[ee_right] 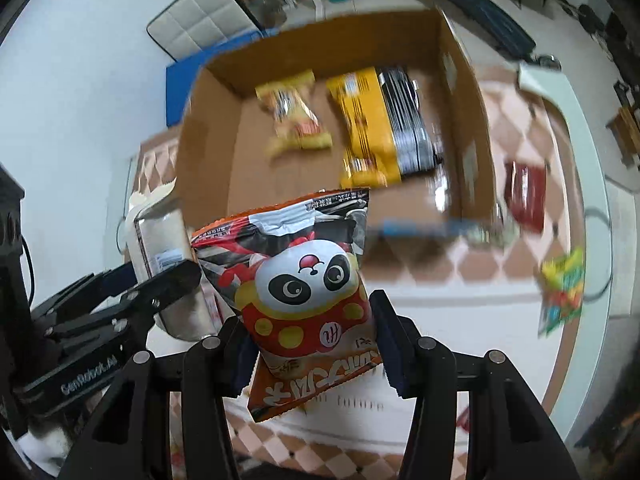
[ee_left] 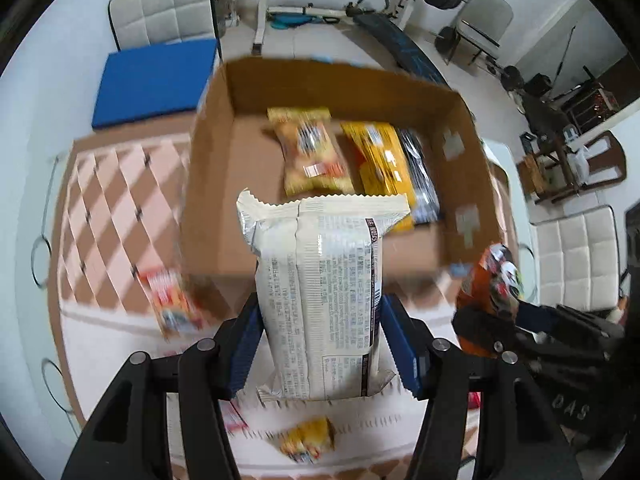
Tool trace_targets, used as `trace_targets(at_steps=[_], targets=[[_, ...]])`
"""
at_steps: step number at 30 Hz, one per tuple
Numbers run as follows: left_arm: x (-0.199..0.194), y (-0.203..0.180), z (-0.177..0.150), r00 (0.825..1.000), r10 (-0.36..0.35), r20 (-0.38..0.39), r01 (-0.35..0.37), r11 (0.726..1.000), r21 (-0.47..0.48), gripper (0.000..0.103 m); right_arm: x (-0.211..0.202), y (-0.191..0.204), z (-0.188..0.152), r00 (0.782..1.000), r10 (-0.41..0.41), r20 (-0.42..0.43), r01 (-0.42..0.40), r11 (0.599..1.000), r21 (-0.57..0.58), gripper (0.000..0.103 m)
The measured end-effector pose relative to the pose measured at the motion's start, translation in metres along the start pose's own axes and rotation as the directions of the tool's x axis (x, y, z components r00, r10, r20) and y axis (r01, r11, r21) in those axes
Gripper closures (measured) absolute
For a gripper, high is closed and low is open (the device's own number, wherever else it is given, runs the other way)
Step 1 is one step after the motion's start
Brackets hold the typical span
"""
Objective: Organize snacks
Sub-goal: 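Lower both packets into the cardboard box and open both tools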
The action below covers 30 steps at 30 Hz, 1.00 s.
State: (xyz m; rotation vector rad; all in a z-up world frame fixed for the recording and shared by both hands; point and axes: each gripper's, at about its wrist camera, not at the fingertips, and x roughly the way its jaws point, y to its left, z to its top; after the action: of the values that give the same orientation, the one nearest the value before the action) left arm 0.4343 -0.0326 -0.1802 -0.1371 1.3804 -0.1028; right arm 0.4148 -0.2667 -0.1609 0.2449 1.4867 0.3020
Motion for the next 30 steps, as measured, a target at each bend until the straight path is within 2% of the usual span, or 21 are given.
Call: trace_targets(at_steps=[4, 10, 19, 30], targets=[[0.022, 0.016, 0.034, 0.999, 0.025, -0.027, -0.025, 1.0, -0.006, 0.047, 0.024, 0.033, 0.029, 1.0, -0.017, 0.019, 0.017, 1.0, 0.005, 0.048], [0.06, 0.029, 0.063, 0.993, 0.051, -0.105, -0.051, 0.999, -0.006, 0.047, 0.066, 0.041, 0.065, 1.0, -0.024, -0.019, 0.025, 0.999, 0.028, 0.048], [0.104, 0.034, 0.077, 0.977, 0.05, -0.209, -0.052, 0.999, -0.005, 0.046, 0.135, 0.034, 0.083, 0.995, -0.035, -0.095, 0.039, 0.998, 0.049, 0.048], [0.126, 0.042, 0.078, 0.962, 0.047, -0.27, -0.055, 0.998, -0.025, 0.044, 0.174, 0.033, 0.093, 0.99, -0.04, -0.136, 0.047, 0.998, 0.046, 0.046]])
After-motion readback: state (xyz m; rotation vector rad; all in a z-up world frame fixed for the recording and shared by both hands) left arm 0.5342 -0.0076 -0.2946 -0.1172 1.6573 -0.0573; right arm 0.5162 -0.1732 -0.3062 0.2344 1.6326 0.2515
